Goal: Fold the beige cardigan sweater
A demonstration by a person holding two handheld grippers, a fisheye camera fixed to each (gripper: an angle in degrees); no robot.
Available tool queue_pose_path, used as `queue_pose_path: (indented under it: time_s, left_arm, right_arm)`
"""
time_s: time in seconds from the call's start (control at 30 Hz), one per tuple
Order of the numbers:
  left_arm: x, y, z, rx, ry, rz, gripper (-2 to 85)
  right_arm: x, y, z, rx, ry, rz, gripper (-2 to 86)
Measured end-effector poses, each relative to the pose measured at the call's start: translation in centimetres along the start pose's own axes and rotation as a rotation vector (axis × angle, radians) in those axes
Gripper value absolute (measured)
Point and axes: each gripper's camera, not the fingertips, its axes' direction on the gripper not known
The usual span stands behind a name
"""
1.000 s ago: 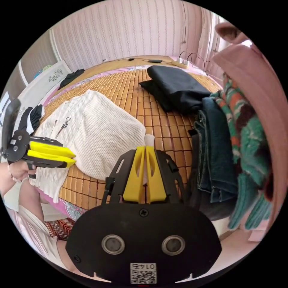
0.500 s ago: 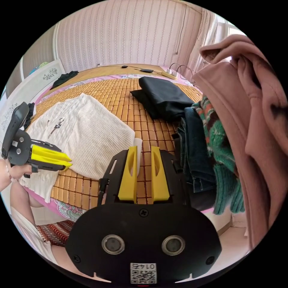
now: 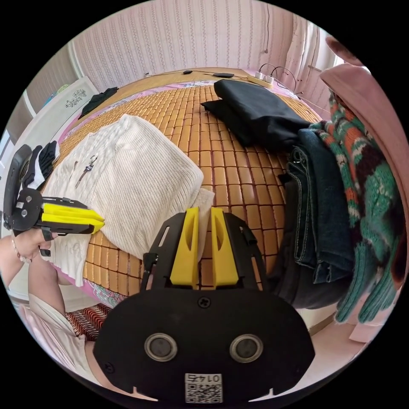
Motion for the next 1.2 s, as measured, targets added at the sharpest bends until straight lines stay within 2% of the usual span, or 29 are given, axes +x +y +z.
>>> queue_pose_path:
  time_s: [0.07, 0.23, 0.4, 0.47, 0.6, 0.8, 0.9, 1.0, 1.07, 1.2]
  left_arm:
    - [-0.4, 0.4, 0.1, 0.007, 0.009, -0.009, -0.3]
    - [-1.8, 1.6, 0.5, 0.025, 0.038, -0.039, -0.4]
    - [-2.9, 2.9, 0.3, 0.086, 0.096, -0.055, -0.4]
    - [-2.9, 3.3, -0.3, 0.141, 0.12, -0.036, -0.3]
    - [-3.0, 4.0, -0.3, 0.163, 0.127, 0.012, -0.4]
    - [-2.9, 5.0, 0.0, 0.165, 0.102, 0.089, -0.7]
    - [-2.6, 5.5, 1.7, 0.126, 0.079, 0.123, -0.8]
    - [-2.9, 6.5, 4.3, 0.06, 0.073, 0.098, -0.9]
    - [-3.2, 7.5, 4.7, 0.097, 0.085, 0.059, -0.9]
    - [-4.0, 9.2, 5.3, 0.096, 0.12, -0.004, -0.9]
  right_arm:
    - [-0.3, 0.1, 0.3, -0.011, -0.039, -0.006, 2.2]
    - [-2.0, 0.4, -1.0, 0.029, 0.005, -0.06, 0.2]
    - [-2.7, 3.5, -6.6, 0.224, 0.243, -0.063, 0.1]
    - [-2.2, 6.0, -7.1, 0.215, 0.356, 0.011, 0.2]
    - [-2.1, 6.9, -5.5, 0.081, 0.342, 0.013, 0.6]
    - [-4.2, 7.1, -5.4, 0.252, 0.319, -0.013, -0.8]
    - [-5.6, 5.2, -2.7, 0.16, 0.248, -0.065, -0.9]
    - [-6.1, 3.2, 1.2, -0.026, 0.209, -0.059, -0.9]
    - [-6.0, 2.6, 4.3, -0.19, 0.242, -0.002, -0.9]
    - [-7.0, 2.2, 5.2, -0.186, 0.3, 0.048, -1.0]
